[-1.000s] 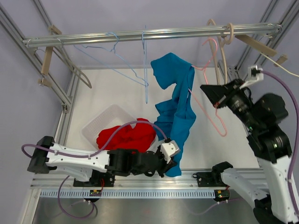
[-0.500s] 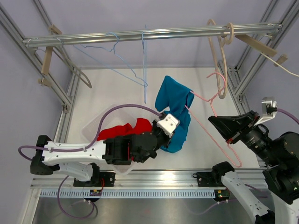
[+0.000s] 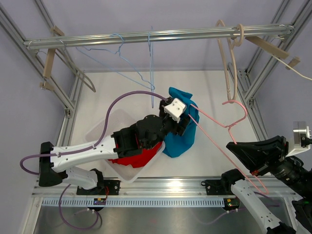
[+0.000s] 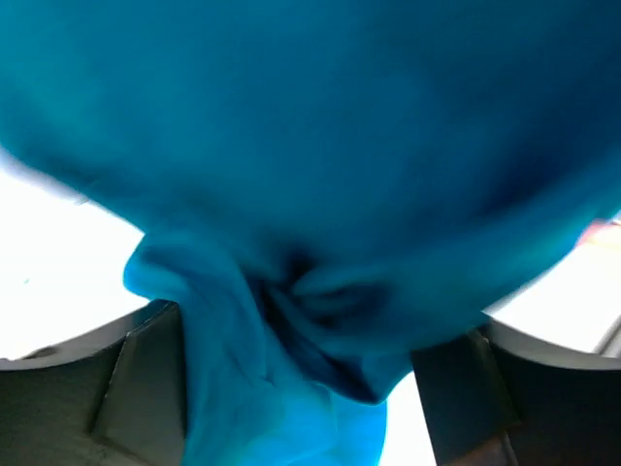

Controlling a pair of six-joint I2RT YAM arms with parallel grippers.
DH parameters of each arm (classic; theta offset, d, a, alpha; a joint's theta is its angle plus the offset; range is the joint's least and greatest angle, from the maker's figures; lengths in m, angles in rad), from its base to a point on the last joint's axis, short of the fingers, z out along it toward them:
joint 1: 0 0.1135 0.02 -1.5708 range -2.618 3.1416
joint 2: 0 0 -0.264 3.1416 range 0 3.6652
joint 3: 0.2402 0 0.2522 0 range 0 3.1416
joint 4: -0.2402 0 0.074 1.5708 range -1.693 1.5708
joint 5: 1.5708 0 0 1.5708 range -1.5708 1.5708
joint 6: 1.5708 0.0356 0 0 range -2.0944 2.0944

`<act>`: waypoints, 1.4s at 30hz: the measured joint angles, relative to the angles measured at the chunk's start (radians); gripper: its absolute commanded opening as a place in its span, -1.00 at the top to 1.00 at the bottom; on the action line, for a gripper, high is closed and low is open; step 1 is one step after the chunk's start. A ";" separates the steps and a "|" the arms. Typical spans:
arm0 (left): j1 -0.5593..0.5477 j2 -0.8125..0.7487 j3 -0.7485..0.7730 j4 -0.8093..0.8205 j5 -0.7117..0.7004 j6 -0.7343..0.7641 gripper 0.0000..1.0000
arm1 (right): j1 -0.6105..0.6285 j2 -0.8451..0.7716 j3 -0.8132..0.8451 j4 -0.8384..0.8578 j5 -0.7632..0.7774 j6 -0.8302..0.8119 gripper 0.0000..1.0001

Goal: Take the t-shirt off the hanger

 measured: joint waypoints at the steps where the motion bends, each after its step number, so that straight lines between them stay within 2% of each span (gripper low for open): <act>1: 0.000 0.003 0.000 0.013 0.028 0.006 0.43 | 0.006 0.000 0.003 0.000 -0.006 0.003 1.00; 3: 0.000 0.004 0.000 0.024 0.061 0.026 1.00 | 0.018 0.000 0.010 -0.004 -0.008 0.007 1.00; 9: 0.000 0.001 0.007 0.038 0.095 0.042 1.00 | 0.039 -0.005 0.061 -0.060 0.038 0.000 1.00; 16: -0.018 -0.054 0.063 -0.031 0.140 0.040 1.00 | 0.069 -0.034 0.180 -0.143 0.192 -0.033 1.00; 20: -0.068 -0.081 0.207 -0.130 0.158 0.048 1.00 | 0.076 -0.051 0.232 -0.172 0.284 -0.055 1.00; 25: -0.084 -0.122 0.423 -0.260 0.160 0.066 1.00 | 0.078 -0.056 0.185 -0.172 0.367 -0.075 1.00; 31: -0.084 -0.186 0.629 -0.375 0.028 0.161 1.00 | 0.079 -0.050 0.139 -0.172 0.417 -0.092 1.00; 34: -0.081 -0.209 0.668 -0.386 -0.068 0.236 1.00 | 0.079 -0.042 0.136 -0.171 0.425 -0.097 1.00; 38: -0.046 -0.213 0.664 -0.377 -0.183 0.349 1.00 | 0.079 -0.033 0.118 -0.161 0.423 -0.099 1.00; 42: -0.001 -0.216 0.565 -0.341 -0.246 0.422 1.00 | 0.079 -0.021 0.097 -0.148 0.420 -0.099 1.00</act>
